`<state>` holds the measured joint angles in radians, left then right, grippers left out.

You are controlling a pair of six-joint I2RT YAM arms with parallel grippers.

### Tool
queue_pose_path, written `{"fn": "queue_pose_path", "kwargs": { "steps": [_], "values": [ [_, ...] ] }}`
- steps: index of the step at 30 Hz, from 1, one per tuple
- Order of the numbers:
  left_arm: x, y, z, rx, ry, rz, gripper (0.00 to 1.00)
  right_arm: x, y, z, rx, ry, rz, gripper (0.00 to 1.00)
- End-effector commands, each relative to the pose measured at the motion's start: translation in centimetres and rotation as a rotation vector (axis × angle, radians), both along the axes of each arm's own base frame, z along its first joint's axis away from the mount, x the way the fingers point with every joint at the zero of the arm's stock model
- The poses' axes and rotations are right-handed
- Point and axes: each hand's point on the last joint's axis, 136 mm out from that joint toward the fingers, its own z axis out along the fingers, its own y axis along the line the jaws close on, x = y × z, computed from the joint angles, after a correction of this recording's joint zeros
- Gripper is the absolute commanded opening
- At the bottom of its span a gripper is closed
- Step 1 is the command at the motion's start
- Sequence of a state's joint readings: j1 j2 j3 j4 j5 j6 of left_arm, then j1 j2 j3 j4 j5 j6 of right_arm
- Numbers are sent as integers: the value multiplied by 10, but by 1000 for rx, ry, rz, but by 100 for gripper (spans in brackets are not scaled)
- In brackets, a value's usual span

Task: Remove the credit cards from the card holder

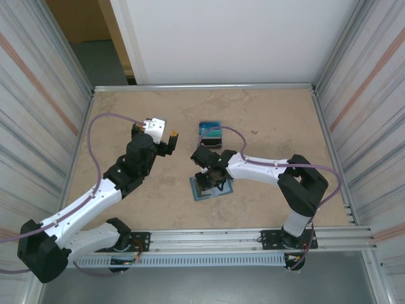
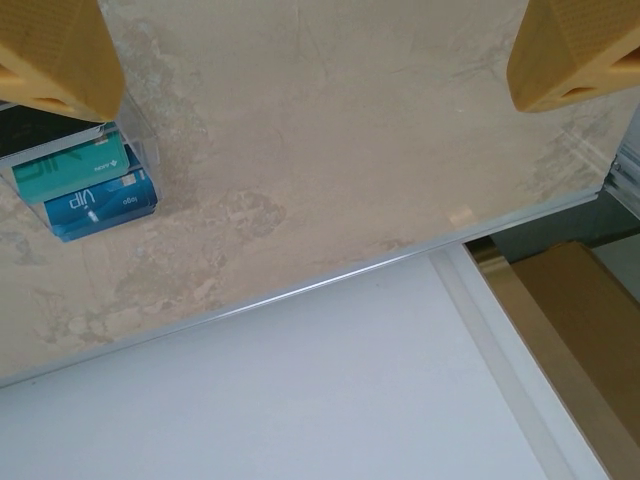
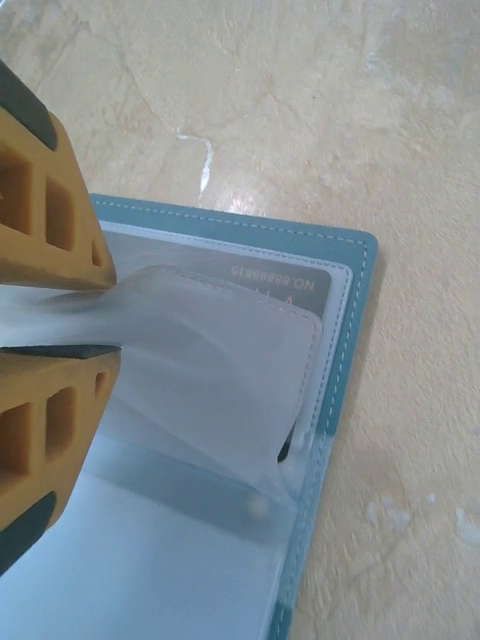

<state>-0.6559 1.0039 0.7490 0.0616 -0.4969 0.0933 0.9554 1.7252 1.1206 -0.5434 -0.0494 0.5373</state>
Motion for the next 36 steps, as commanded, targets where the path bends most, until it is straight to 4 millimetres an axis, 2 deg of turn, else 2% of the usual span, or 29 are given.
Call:
{"fn": "queue_pose_path", "kwargs": {
  "steps": [1, 8, 13, 20, 26, 36],
  "values": [
    [0, 4, 8, -7, -33, 28, 99, 6, -25, 2, -96, -39, -41, 26],
    [0, 6, 7, 6, -20, 37, 99, 20, -39, 6, -152, -86, -107, 33],
    [0, 8, 5, 12, -17, 47, 98, 26, -49, 11, -158, -105, -153, 34],
    [2, 8, 3, 19, -10, 53, 99, 31, -76, 12, -174, -105, -250, 32],
    [4, 5, 1, 24, -4, 50, 99, 30, -95, 14, -184, -109, -304, 30],
    [8, -4, -7, 49, 24, 28, 99, 15, -136, 7, -245, -101, -405, 29]
  ]
}}
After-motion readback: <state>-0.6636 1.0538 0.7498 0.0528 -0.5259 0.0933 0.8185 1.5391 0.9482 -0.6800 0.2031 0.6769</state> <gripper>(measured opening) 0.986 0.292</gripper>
